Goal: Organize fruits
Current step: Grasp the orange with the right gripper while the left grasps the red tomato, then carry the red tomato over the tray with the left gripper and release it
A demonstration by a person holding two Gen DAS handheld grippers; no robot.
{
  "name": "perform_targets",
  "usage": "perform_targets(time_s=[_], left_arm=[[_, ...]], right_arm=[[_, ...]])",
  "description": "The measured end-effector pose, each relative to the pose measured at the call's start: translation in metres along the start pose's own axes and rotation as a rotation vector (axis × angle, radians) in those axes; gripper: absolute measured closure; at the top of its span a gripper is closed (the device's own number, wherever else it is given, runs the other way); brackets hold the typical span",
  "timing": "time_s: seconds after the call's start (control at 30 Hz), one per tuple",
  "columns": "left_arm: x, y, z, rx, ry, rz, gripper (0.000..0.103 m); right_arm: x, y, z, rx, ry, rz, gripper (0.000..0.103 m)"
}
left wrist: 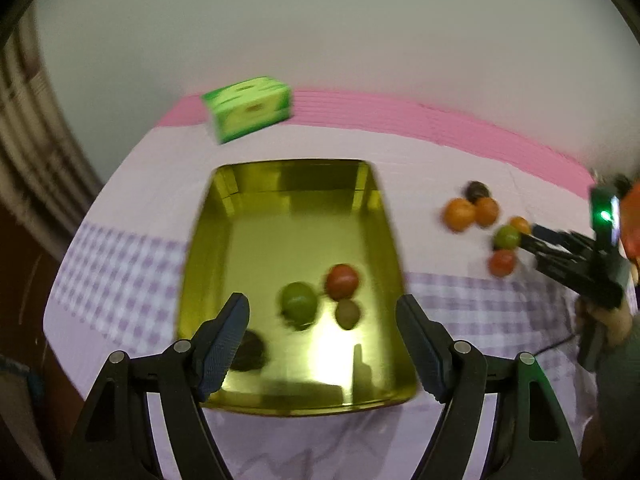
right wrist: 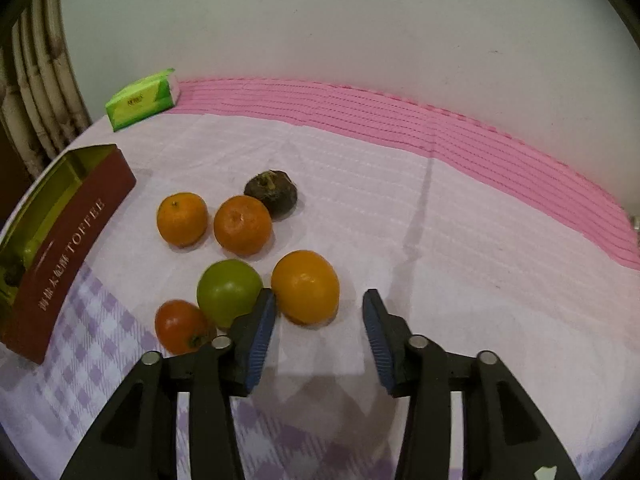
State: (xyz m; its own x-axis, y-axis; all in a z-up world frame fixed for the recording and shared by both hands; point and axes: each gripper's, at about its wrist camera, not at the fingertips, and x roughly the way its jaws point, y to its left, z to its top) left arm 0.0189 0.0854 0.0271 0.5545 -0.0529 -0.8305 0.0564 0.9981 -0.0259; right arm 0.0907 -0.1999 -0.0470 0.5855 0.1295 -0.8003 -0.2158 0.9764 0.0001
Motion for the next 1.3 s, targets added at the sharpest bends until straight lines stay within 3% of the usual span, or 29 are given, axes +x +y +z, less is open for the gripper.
perform_targets(time_s=[0.13,0.23,0.3,0.7,1.0,1.17,1.2,1.23,1.3], left_arm=[[0.008,-0.035,0.010,0.054,0.021,-0.027,0.027],[0.017,-0.059,0.016,0.081,0.036,-0.052,0.027],[0.022,-0.075,0.018,0.100,0.037,-0.069,0.027],[0.081,-0.153,0.019,0.152,0.108,-0.178,0.027],[0.122,-0.175,0.026,0.152,0.170,-0.196,0.028],[0.132,-0.181,0.029,0.147,0.182,-0.195,0.046],[0.131,-0.183,0.027,0.160,0.171,-0.199,0.061],[0.129,-0.184,0.027,0.166,0.170,-0.217,0.068],[0.124,-0.184,0.024,0.187,0.168,-0.201,0.068]], right_arm=[[0.010,0.001,0.004,0.001,0.000,0.038,0.060],[0.014,-0.001,0.003,0.025,-0.008,0.075,0.071],[0.012,-0.002,0.001,0.031,-0.015,0.077,0.072],[-0.032,-0.039,-0.055,0.171,-0.055,-0.212,0.073],[-0.029,-0.047,-0.057,0.218,-0.036,-0.207,0.072],[-0.027,-0.050,-0.057,0.230,-0.025,-0.198,0.071],[-0.028,-0.051,-0.057,0.234,-0.027,-0.194,0.071],[-0.028,-0.050,-0.058,0.235,-0.027,-0.194,0.071],[-0.028,-0.051,-0.058,0.233,-0.026,-0.196,0.071]])
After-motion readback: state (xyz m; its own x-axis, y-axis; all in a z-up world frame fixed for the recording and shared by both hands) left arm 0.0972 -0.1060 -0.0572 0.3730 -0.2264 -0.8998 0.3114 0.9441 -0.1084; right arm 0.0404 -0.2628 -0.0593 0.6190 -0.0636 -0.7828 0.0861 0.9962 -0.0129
